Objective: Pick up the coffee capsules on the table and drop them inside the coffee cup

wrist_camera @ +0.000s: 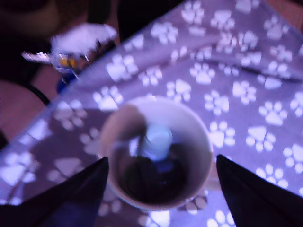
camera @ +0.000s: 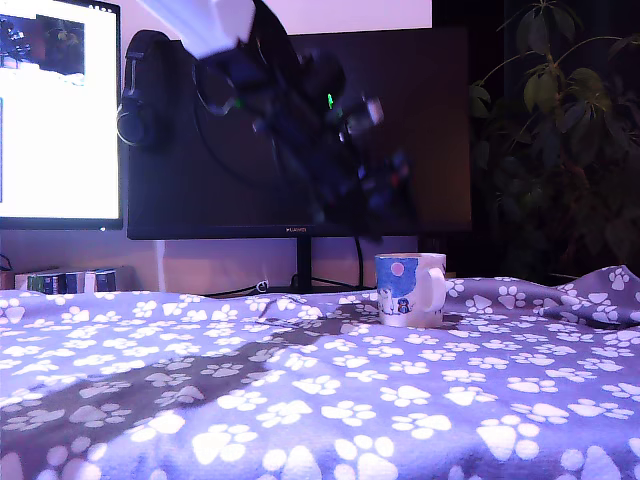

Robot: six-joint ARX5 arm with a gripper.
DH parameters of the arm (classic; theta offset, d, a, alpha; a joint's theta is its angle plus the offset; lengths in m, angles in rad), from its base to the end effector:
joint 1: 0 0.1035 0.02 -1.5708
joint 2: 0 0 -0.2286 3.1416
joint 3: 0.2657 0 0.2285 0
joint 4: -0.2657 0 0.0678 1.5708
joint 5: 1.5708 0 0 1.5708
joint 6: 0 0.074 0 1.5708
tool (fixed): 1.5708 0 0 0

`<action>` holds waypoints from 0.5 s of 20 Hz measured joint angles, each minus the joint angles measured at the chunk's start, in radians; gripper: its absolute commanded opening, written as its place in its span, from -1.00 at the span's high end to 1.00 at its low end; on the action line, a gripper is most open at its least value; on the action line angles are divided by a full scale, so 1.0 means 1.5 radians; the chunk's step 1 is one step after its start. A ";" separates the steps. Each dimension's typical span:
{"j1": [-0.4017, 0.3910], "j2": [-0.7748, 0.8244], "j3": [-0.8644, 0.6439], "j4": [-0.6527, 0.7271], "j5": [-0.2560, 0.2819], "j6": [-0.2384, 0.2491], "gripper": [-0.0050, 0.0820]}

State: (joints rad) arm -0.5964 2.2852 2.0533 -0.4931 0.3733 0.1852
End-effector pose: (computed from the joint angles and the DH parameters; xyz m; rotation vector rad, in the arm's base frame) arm 0.3989 -0.3034 0.1933 0.2466 0.6614 -0.9934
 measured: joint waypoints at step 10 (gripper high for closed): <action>0.038 -0.265 -0.238 0.142 -0.002 0.000 -0.62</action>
State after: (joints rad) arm -0.5388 1.8881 1.6966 -0.2794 0.3710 0.1848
